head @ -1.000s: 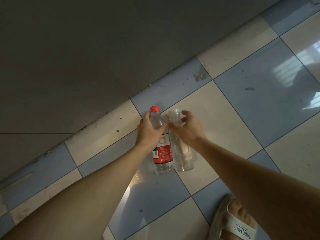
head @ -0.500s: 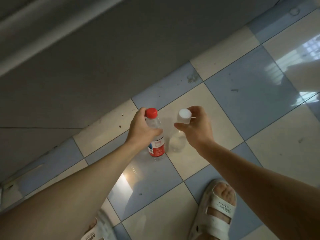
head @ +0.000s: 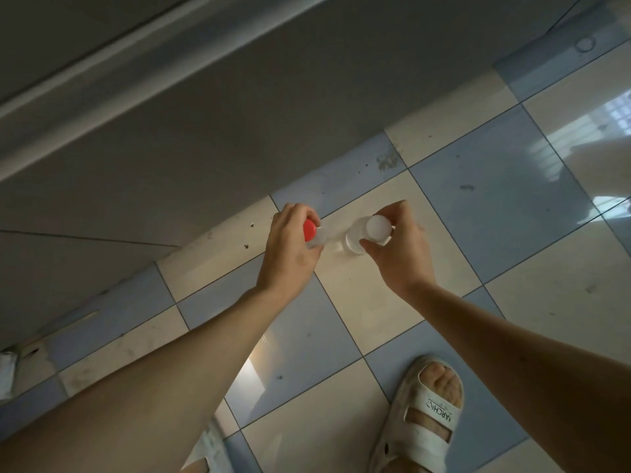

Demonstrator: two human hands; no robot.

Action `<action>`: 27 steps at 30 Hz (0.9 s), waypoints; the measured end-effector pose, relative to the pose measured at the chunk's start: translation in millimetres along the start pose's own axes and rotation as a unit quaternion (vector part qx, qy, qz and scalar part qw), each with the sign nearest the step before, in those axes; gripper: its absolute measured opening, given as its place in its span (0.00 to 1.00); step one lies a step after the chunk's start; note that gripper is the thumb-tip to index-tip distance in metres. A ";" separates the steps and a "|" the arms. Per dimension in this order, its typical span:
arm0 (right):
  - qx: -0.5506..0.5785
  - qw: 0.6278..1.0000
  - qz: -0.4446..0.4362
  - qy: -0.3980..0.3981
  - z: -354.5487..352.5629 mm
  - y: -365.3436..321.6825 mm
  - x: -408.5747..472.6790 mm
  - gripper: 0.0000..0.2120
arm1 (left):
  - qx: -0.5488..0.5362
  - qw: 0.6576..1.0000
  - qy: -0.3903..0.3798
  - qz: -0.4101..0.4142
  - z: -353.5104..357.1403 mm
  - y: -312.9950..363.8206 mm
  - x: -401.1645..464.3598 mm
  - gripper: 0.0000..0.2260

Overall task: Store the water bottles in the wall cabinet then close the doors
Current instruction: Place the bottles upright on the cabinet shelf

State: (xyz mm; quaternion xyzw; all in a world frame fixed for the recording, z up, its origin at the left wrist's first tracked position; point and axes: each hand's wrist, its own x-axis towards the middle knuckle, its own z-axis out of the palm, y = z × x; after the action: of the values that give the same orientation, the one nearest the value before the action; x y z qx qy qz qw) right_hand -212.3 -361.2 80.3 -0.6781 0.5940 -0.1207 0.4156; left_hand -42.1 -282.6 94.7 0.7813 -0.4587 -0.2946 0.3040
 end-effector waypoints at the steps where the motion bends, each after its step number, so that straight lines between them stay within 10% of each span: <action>1: -0.003 1.000 -0.006 -0.006 1.0 3.7 -2.7 0.23 | -0.007 1.000 0.004 -0.004 0.7 -1.1 -0.9 0.18; 13: 0.069 0.984 0.118 -0.116 10.2 41.2 5.5 0.51 | -0.108 0.984 0.027 -0.140 12.8 -26.6 -2.3 0.41; 27: 0.195 0.970 0.117 -0.085 27.8 52.0 6.3 0.35 | -0.130 0.972 0.073 -0.182 42.9 -43.5 -5.7 0.27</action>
State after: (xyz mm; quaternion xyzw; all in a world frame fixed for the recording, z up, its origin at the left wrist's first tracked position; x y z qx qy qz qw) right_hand -229.0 -352.6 24.0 -0.5179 0.5966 -0.1269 0.5998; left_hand -52.8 -269.1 35.8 0.8248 -0.2432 -0.3443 0.3768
